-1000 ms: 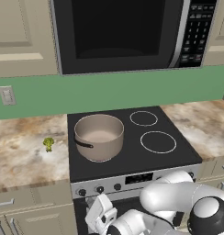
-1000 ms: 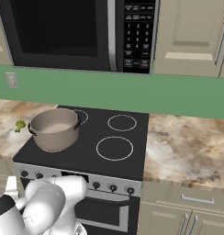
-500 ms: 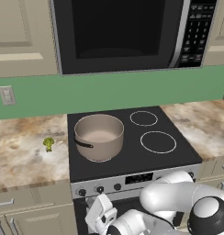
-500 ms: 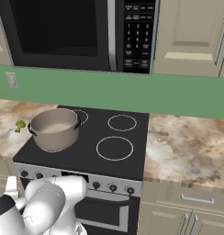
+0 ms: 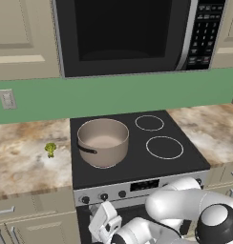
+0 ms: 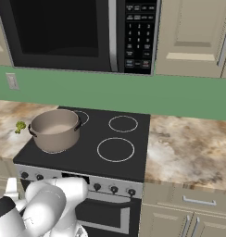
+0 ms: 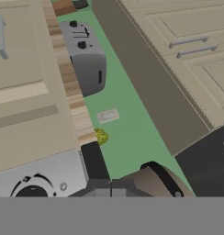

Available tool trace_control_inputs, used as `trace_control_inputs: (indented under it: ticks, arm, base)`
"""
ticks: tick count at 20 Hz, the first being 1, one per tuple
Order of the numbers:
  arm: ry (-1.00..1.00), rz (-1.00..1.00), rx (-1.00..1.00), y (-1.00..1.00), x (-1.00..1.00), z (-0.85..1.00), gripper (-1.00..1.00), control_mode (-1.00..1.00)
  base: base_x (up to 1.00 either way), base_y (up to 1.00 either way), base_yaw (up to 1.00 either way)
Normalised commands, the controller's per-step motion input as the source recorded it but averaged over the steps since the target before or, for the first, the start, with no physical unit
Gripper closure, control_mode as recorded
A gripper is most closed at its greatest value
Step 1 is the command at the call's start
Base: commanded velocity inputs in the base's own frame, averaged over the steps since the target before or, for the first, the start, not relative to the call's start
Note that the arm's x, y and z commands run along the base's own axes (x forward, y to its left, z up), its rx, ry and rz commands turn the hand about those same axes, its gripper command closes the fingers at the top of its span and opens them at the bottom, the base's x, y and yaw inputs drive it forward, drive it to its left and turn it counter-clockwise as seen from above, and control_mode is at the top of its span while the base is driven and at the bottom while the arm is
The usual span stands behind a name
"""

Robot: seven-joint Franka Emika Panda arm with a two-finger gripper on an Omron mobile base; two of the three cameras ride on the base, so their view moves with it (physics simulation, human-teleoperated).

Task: Turn on the burner for the pot on the stove. Wait thirty seconds for the pot to heat up. Then add the broccoli to the pot.

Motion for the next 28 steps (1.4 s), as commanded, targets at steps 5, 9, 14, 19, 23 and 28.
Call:
trace_control_inputs:
  ticks: [5, 9, 14, 19, 23, 28]
  arm:
    - [0.0, 0.0, 0.0, 0.0, 0.0, 0.0, 1.0, -1.0]
    - [0.0, 0.0, 0.0, 0.0, 0.0, 0.0, 1.0, -1.0]
    - [0.0, 0.0, 0.0, 0.0, 0.0, 0.0, 1.0, -1.0]
    - [0.0, 0.0, 0.0, 0.0, 0.0, 0.0, 1.0, -1.0]
    - [0.0, 0.0, 0.0, 0.0, 0.0, 0.0, 1.0, -1.0]
    - [0.0, 0.0, 0.0, 0.0, 0.0, 0.0, 1.0, -1.0]
  base:
    - [0.0, 0.0, 0.0]
    - [0.0, 0.0, 0.0]
    - [0.0, 0.0, 0.0]
    - [0.0, 0.0, 0.0]
    - [0.0, 0.0, 0.0]
    - [0.0, 0.0, 0.0]
